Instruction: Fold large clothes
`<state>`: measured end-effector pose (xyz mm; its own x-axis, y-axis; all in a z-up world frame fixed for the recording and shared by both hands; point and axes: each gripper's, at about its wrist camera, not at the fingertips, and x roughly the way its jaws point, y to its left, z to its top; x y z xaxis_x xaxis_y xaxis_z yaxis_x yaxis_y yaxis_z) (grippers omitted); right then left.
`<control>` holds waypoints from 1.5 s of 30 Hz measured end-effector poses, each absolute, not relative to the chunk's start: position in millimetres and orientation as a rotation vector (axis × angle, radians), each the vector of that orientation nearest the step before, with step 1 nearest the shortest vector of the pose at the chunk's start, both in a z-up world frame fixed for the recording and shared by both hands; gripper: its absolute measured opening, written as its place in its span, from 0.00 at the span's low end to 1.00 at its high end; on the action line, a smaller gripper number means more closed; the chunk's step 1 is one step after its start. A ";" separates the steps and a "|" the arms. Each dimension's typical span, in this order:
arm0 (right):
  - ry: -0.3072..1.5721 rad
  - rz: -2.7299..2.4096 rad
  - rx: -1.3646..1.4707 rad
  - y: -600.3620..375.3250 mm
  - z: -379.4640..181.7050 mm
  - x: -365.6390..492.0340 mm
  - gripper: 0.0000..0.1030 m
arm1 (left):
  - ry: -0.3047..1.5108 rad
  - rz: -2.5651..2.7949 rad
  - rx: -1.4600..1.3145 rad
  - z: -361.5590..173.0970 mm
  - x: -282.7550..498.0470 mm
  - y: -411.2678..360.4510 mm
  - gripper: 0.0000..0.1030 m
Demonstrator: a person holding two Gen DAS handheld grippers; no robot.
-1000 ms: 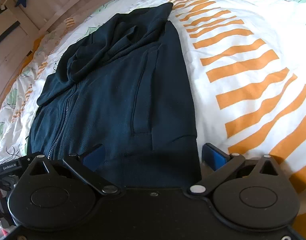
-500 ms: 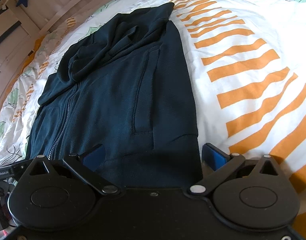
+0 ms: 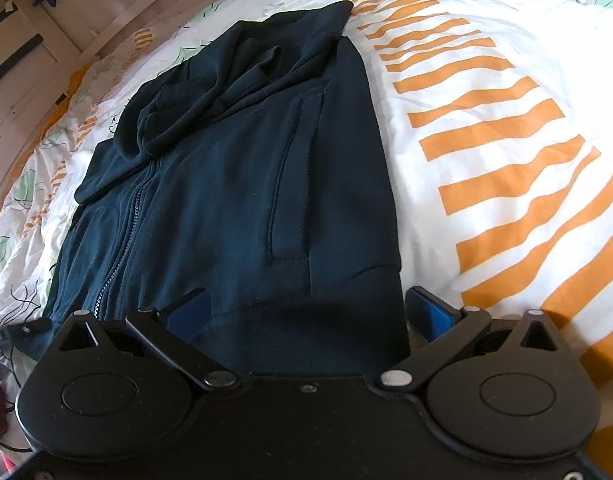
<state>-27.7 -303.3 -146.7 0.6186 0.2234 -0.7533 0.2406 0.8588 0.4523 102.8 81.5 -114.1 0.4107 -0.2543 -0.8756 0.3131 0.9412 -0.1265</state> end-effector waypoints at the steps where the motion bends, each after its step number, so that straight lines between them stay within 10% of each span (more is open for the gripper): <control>1: 0.916 -0.010 0.559 -303.2 -146.8 -27.7 1.00 | 1.102 -0.361 0.072 -116.1 106.7 79.1 0.93; 16: 0.924 0.040 0.643 -310.7 -145.8 -31.1 0.98 | 1.030 -0.402 0.031 -107.6 98.0 86.5 0.65; 24: 0.937 0.011 0.653 -312.9 -144.6 -36.1 0.56 | 0.974 -0.377 -0.001 -97.8 88.8 93.4 0.49; 37: 0.944 0.053 0.651 -311.5 -144.3 -34.3 0.66 | 1.036 -0.376 -0.034 -104.7 93.6 97.2 0.54; 40: 0.944 0.056 0.651 -311.3 -144.2 -34.4 0.66 | 1.007 -0.345 -0.049 -101.9 91.0 102.4 0.21; 45: 0.880 0.051 0.717 -321.4 -139.6 -43.0 0.20 | 0.924 -0.390 -0.203 -86.7 87.3 120.9 0.09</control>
